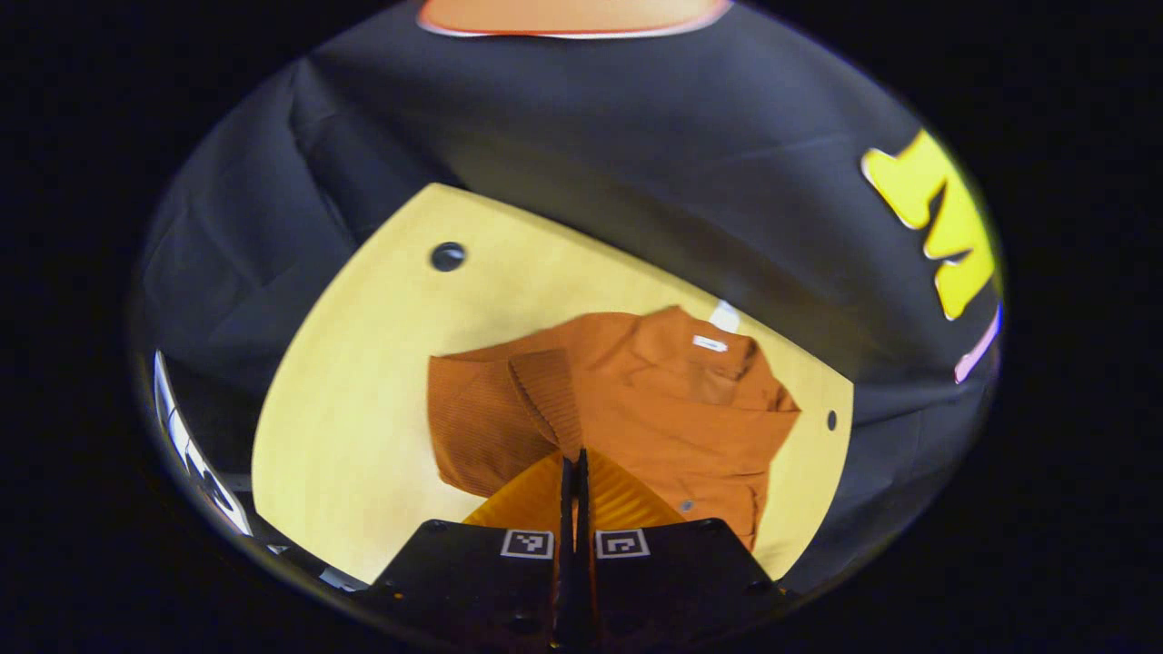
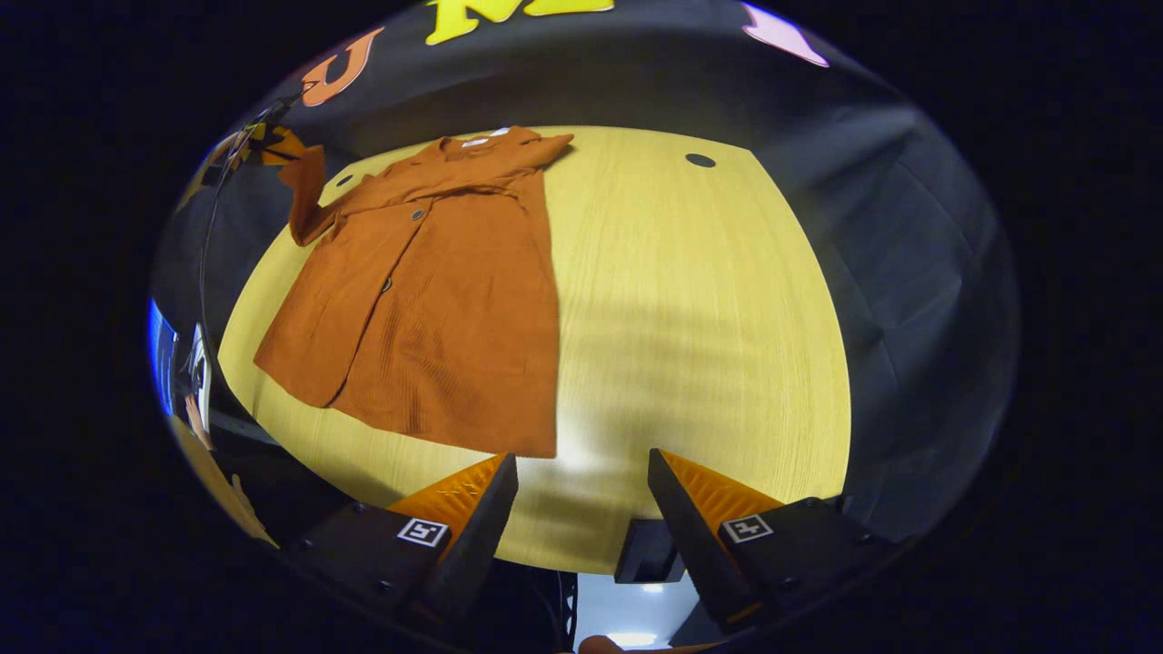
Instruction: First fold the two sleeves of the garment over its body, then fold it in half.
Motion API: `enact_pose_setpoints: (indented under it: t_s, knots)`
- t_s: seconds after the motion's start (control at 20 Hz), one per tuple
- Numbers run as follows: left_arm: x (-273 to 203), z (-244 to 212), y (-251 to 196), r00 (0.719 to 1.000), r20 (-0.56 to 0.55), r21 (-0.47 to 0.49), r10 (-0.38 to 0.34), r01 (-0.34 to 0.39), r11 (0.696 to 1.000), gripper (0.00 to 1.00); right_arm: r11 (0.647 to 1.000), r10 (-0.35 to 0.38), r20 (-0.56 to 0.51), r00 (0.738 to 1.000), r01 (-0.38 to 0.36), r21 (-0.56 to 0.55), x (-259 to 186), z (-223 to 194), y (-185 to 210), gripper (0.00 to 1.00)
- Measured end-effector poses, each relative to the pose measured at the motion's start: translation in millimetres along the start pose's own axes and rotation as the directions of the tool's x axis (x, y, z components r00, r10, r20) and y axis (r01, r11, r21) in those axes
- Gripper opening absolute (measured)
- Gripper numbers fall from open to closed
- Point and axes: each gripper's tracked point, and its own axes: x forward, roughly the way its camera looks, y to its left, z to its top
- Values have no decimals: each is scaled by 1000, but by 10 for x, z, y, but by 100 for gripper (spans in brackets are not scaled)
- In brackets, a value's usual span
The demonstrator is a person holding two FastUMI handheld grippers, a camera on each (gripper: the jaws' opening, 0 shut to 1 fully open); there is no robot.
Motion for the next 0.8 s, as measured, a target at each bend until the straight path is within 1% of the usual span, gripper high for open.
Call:
enact_pose_setpoints:
  t_s: [0.1,0.2,0.25,0.35,0.45,0.5,0.55,0.6,0.65,0.8]
  knots:
    - [195,-92,-569,1000,-15,77,-14,15,997,3,999,-3,32,999,1,46,-54,6,-160,93]
    - [430,-234,-1012,999,-35,153,11,-5,988,3,993,7,65,998,-15,115,-118,-5,-282,93]
    - [547,-275,-1211,999,-28,168,23,-18,986,3,987,18,79,997,-31,156,-139,-3,-328,93]
    - [783,-348,-1657,1000,-24,178,-1,5,984,3,971,23,93,995,-44,235,-172,-64,-471,94]
    - [977,-452,-2095,998,-46,188,-31,39,981,3,958,-6,95,995,-22,285,-165,-152,-631,95]
    - [1055,-494,-2280,998,-56,215,-34,45,976,3,953,-6,96,995,-24,304,-165,-208,-692,95]
    - [1126,-529,-2437,998,-64,248,-30,45,968,3,947,-5,99,995,-27,320,-182,-244,-734,96]
    - [1181,-567,-2572,997,-74,275,-28,47,960,3,941,-2,101,995,-32,336,-199,-292,-767,91]
    - [1222,-620,-2716,995,-92,281,-35,60,958,3,935,-2,102,995,-34,352,-210,-324,-798,96]
    - [1310,-738,-3067,989,-141,281,-44,83,956,3,920,8,107,994,-49,388,-205,-384,-811,96]
